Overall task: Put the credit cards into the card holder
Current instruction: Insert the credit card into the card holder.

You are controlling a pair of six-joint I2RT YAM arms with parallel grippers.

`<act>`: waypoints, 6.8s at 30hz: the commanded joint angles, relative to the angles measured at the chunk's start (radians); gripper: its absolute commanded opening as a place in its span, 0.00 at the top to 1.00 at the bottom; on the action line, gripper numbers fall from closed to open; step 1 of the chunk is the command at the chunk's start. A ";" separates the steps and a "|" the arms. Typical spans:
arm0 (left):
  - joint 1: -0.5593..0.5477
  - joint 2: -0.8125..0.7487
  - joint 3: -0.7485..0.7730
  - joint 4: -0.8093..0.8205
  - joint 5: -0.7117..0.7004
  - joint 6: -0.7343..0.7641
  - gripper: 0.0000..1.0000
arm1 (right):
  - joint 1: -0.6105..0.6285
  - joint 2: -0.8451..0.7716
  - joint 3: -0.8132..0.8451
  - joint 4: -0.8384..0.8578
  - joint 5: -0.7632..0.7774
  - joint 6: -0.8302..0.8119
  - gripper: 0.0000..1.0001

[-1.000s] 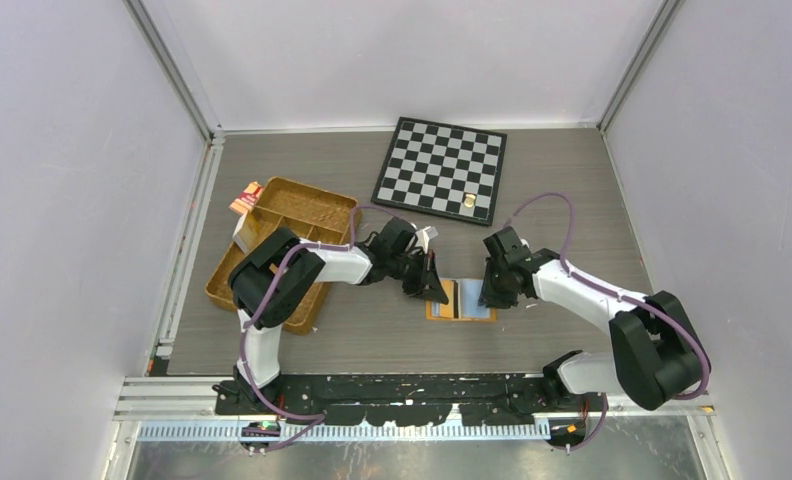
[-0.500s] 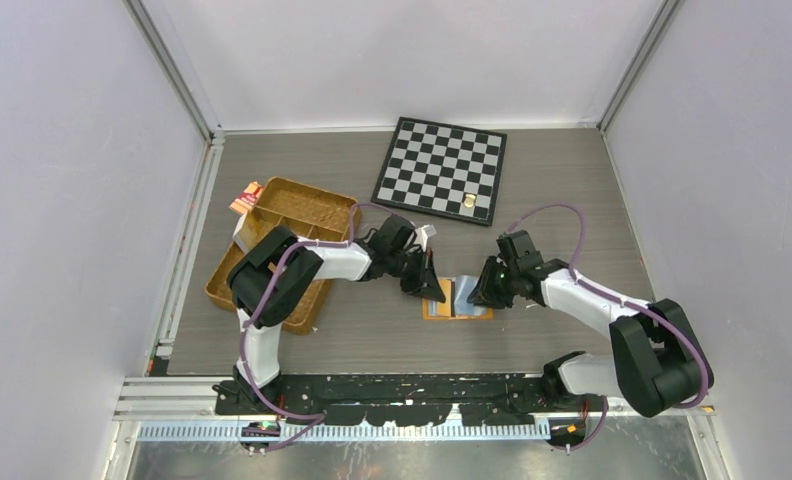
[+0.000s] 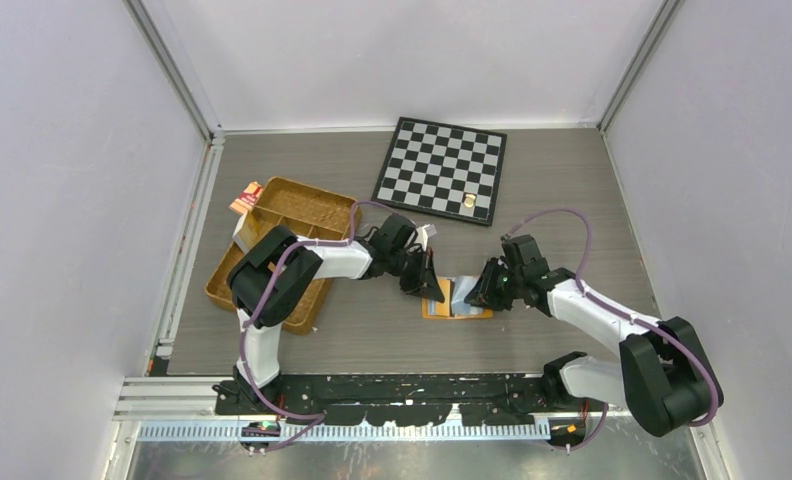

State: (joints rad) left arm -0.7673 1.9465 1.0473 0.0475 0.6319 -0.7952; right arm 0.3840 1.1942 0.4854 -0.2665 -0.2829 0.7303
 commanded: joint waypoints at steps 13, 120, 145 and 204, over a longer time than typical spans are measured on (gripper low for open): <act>-0.001 -0.003 0.022 -0.068 -0.069 0.051 1.00 | 0.004 -0.086 -0.027 0.113 -0.064 0.116 0.80; 0.005 0.169 0.262 -0.268 -0.032 0.131 1.00 | 0.004 0.140 0.151 -0.226 0.321 -0.137 1.00; 0.008 0.197 0.287 -0.322 -0.047 0.161 1.00 | 0.005 0.135 0.149 -0.225 0.321 -0.133 0.99; 0.011 0.217 0.236 -0.271 -0.040 0.081 1.00 | 0.006 0.123 0.143 -0.220 0.322 -0.134 1.00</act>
State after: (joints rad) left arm -0.7635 2.1376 1.3212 -0.1486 0.7517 -0.7502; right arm 0.3904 1.3243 0.6319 -0.4728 -0.0250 0.6102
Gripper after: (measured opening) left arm 0.010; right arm 0.018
